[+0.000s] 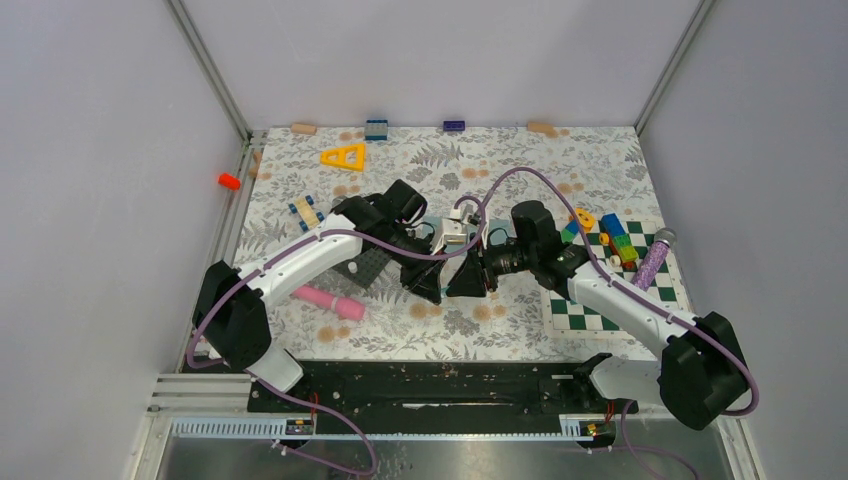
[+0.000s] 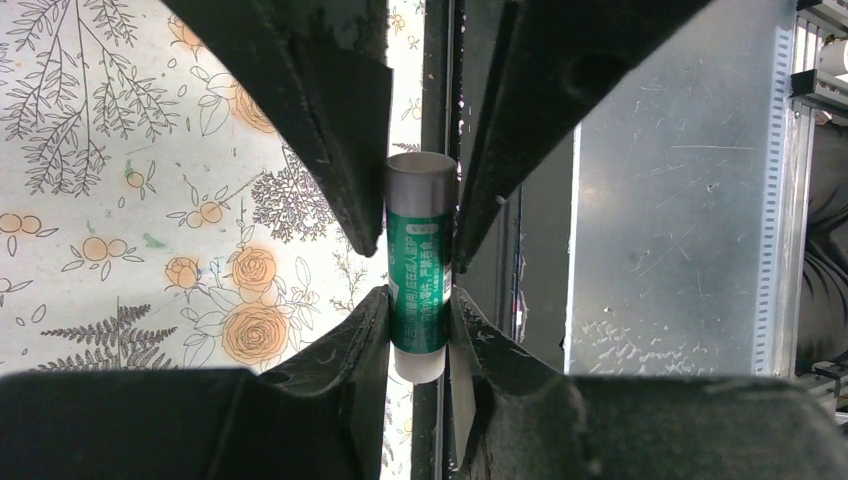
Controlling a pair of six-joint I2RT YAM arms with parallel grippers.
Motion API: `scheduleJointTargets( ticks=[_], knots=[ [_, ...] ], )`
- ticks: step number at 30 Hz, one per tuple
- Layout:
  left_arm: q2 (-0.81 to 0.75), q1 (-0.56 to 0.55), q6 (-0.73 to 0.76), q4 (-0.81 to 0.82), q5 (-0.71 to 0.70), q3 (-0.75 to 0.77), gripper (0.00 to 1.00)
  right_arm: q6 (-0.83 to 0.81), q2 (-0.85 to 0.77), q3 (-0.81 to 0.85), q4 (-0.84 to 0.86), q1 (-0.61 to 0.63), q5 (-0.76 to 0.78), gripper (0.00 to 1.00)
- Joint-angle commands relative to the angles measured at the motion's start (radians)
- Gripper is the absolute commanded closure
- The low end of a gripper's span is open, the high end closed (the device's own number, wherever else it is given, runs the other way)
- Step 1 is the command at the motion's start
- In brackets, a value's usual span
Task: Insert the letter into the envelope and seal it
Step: Screw the solid glue, then pick up the solid glue cap from the center of the board.
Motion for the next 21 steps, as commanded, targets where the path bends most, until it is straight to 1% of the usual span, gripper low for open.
scheduleJointTargets(
  ticks=[1,4,5,7,9,10,12,13,15,18,21],
  knots=[
    [-0.030,0.007,-0.004,0.054,0.038,0.017,0.90,-0.025,0.019,0.024,-0.047,0.024,-0.036,0.65],
    [-0.032,0.012,-0.004,0.054,0.041,0.016,0.89,-0.027,0.016,0.021,-0.050,0.025,-0.041,0.65],
    [-0.034,0.013,-0.005,0.053,0.042,0.015,0.87,-0.028,0.014,0.021,-0.049,0.024,-0.040,0.67],
    [-0.035,0.014,-0.004,0.054,0.041,0.016,0.78,-0.028,0.013,0.022,-0.052,0.025,-0.039,0.70],
    [-0.039,0.016,-0.004,0.054,0.040,0.014,0.73,-0.028,0.014,0.025,-0.055,0.024,-0.039,0.71],
    [-0.042,0.018,-0.003,0.054,0.038,0.014,0.65,-0.027,0.013,0.025,-0.057,0.025,-0.039,0.72],
    [-0.056,0.030,0.001,0.054,0.029,0.013,0.39,-0.025,0.011,0.026,-0.059,0.025,-0.037,0.72],
    [-0.067,0.043,0.003,0.054,0.025,0.009,0.28,-0.025,0.009,0.026,-0.062,0.025,-0.034,0.72],
    [-0.092,0.079,0.006,0.054,0.024,0.001,0.18,-0.025,0.002,0.028,-0.069,0.024,-0.028,0.72],
    [-0.132,0.137,0.026,0.044,-0.013,-0.008,0.07,-0.018,-0.003,0.029,-0.070,0.018,-0.025,0.73],
    [-0.154,0.203,0.057,0.019,-0.120,-0.005,0.03,-0.010,0.000,0.033,-0.069,0.004,-0.028,0.74]
  ],
)
